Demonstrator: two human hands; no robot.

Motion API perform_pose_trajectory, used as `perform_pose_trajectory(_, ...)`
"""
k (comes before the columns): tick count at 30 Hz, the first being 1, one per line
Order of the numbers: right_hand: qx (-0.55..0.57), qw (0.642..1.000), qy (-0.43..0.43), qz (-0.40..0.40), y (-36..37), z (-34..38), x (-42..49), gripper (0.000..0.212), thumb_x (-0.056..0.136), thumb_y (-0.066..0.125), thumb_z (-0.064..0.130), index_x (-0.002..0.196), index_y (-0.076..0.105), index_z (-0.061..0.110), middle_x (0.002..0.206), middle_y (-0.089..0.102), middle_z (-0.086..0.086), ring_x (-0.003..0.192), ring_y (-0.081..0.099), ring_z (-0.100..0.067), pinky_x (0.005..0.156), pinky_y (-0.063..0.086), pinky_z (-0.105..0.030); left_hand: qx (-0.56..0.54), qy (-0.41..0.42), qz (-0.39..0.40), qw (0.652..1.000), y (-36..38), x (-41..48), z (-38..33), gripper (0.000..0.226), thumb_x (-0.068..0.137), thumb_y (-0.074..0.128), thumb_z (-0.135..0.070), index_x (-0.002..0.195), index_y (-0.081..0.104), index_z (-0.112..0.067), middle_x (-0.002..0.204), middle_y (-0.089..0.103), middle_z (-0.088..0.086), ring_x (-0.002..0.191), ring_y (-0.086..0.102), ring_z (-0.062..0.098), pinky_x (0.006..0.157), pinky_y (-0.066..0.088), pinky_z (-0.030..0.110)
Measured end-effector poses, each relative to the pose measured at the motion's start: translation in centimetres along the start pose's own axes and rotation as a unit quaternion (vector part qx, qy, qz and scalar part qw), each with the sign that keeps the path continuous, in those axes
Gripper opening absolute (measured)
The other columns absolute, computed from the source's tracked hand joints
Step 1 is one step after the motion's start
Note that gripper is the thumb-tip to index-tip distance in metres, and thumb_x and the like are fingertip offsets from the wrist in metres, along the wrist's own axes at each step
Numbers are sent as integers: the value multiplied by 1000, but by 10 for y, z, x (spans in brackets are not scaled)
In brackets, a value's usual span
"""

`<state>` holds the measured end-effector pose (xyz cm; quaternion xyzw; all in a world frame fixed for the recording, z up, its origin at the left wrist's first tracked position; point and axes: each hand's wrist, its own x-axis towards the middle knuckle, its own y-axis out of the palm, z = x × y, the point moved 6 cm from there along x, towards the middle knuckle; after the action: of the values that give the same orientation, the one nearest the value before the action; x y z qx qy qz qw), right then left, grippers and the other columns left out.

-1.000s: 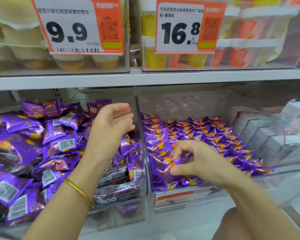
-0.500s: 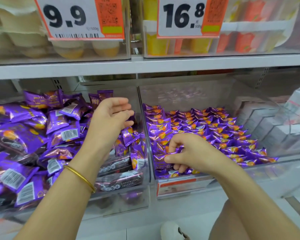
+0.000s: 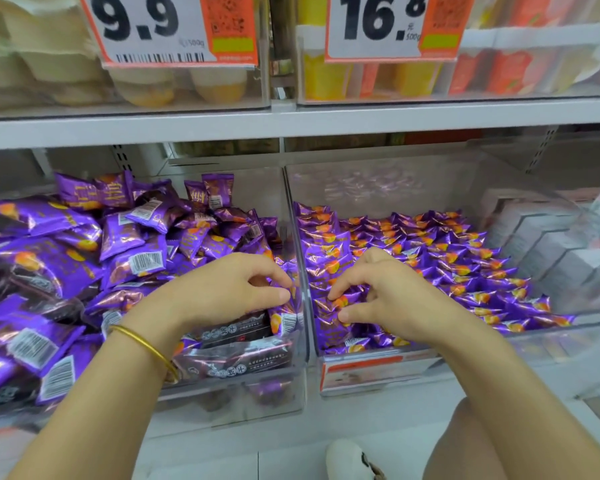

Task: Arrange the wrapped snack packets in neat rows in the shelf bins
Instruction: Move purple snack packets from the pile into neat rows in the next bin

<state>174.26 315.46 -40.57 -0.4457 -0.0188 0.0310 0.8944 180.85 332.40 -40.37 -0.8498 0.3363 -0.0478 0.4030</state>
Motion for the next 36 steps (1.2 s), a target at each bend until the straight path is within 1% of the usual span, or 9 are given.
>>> perform_pose_trajectory(5,18,1000,3,-4,0,-4,-9,36,76,77,27,108,65,35,100,39,3,65,39,2,66,34,-11,1,17,-24,1000,2,1,-4,13,80,71,-25,91,66,-30,70,58,-9,64,50,8,69,44,26)
perform_pose_trajectory(11,12,999,1,-29,-5,-2,-12,46,73,78,27,115,61,38,103,37,7,66,40,6,69,35,-7,-14,28,-53,998,-1,-1,-8,14,79,71,-9,77,65,-21,79,68,4,68,59,11,77,51,33)
perform_pose_trajectory(16,100,978,-1,-181,-32,11,-15,30,81,69,26,109,62,36,101,49,7,59,49,-8,63,39,-4,-40,47,-132,989,-21,-10,-13,14,79,69,1,73,67,-12,69,67,0,58,58,-1,60,47,13)
perform_pose_trajectory(21,212,948,-31,-236,-39,48,7,16,84,63,32,100,65,29,102,61,-1,71,52,-3,65,42,-9,-256,100,-271,922,-57,-25,-12,22,78,65,9,74,66,-13,65,69,-5,61,62,2,63,51,12)
perform_pose_trajectory(26,201,962,-70,-171,-22,84,30,29,76,71,37,77,68,8,73,59,-5,61,43,-3,61,39,-24,-412,149,-255,862,-55,-22,-24,20,66,69,-2,71,72,-21,71,70,-2,68,64,7,69,54,18)
perform_pose_trajectory(29,334,918,-32,-212,-22,73,35,14,77,74,22,73,61,17,68,59,7,59,48,-1,57,39,-16,-469,145,-251,834,-56,-14,-23,31,76,64,10,90,66,-18,89,70,3,76,67,12,69,57,21)
perform_pose_trajectory(32,512,823,42,-243,-26,44,36,16,84,67,19,92,61,7,89,66,-10,71,61,-12,61,51,-28,-247,94,-287,921,-54,-2,-16,35,85,54,10,101,60,-20,108,64,7,75,66,10,67,53,16)
perform_pose_trajectory(34,557,796,57,-232,-27,37,34,22,85,66,15,100,56,2,97,63,-18,75,65,-18,66,57,-33,-39,55,-236,969,-40,14,-11,40,84,55,5,117,58,-18,109,60,11,78,63,15,69,47,17)
perform_pose_trajectory(36,579,785,56,-212,-23,39,32,21,84,66,8,97,51,3,87,62,-14,73,69,-20,66,59,-33,80,30,-159,983,-20,34,0,56,85,55,0,137,42,-18,121,47,15,99,58,27,87,42,25)
